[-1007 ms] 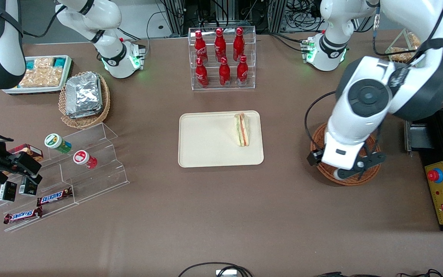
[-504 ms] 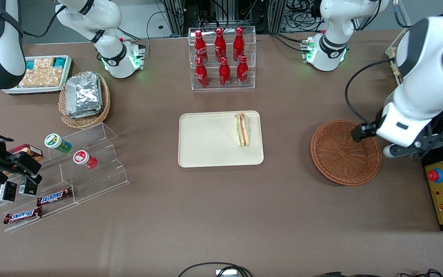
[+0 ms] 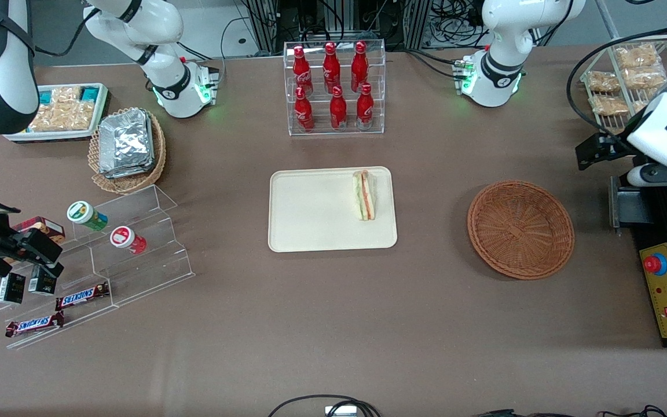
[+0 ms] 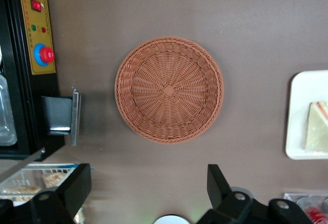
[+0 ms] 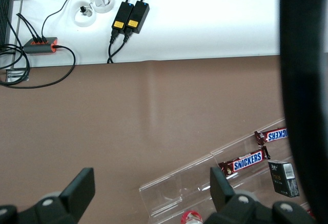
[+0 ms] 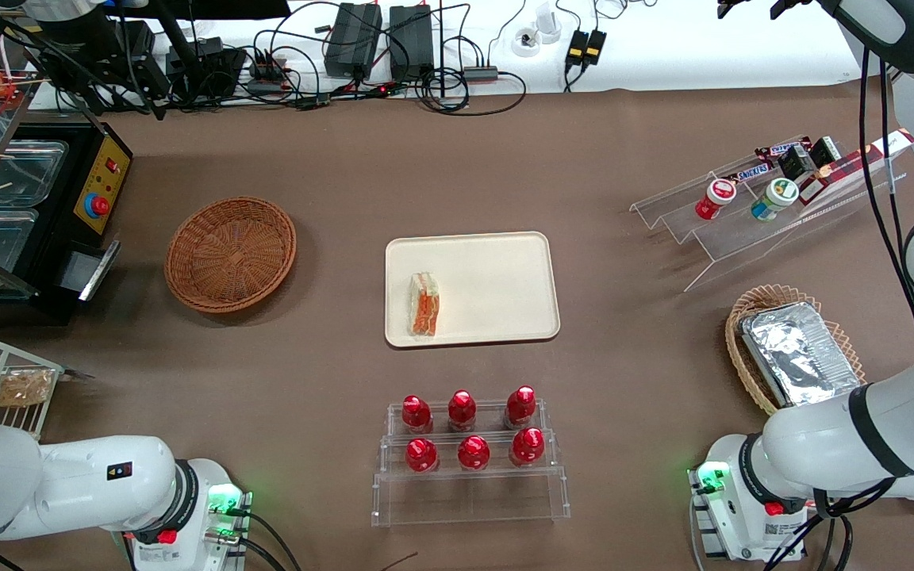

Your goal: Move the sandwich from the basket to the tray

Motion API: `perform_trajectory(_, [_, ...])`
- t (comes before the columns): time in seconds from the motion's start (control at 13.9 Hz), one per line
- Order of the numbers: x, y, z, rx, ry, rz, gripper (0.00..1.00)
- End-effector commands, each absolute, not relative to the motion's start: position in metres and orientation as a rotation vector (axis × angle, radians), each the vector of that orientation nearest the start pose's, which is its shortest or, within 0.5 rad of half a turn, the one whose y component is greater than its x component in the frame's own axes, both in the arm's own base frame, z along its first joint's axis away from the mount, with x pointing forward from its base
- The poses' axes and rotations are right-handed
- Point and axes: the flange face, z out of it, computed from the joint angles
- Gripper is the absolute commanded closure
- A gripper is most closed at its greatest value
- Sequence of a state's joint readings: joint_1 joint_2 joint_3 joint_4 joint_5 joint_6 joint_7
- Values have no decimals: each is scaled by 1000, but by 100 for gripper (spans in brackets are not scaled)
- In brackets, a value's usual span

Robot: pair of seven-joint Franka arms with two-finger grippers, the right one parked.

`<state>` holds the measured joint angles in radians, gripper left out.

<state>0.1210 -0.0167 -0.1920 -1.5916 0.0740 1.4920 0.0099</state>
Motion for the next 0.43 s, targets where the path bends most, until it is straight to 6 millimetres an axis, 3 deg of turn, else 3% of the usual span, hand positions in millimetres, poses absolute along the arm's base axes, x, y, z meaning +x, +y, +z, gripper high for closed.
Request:
perform_trajectory(0.0, [529,-25,624,-3069,248,124,0])
perform_trajectory(0.36, [530,-29,619,-3069,277,141,0])
